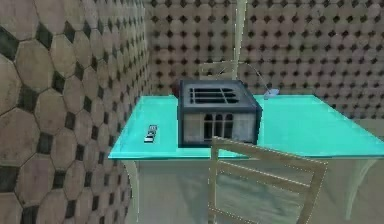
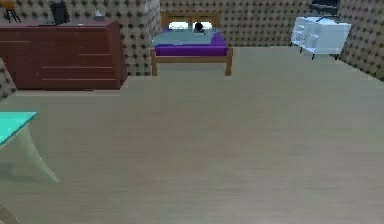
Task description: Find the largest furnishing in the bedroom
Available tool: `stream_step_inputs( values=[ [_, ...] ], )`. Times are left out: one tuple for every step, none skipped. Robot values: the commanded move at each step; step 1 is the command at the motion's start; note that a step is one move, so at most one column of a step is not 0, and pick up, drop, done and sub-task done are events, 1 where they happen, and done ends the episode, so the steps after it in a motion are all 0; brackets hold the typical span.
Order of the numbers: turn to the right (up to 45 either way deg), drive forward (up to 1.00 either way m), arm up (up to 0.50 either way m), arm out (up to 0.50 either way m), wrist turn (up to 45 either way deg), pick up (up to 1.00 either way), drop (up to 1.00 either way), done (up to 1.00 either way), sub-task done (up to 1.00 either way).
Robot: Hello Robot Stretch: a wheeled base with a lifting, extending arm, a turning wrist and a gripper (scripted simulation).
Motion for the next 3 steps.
stream_step_inputs(
  values=[
    [45.0, 0.00, 0.00, 0.00, 0.0, 0.00, 0.00, 0.00, 0.00],
    [42.0, 0.00, 0.00, 0.00, 0.0, 0.00, 0.00, 0.00, 0.00],
    [0.0, 0.10, 0.00, 0.00, 0.0, 0.00, 0.00, 0.00, 0.00]
  ],
)
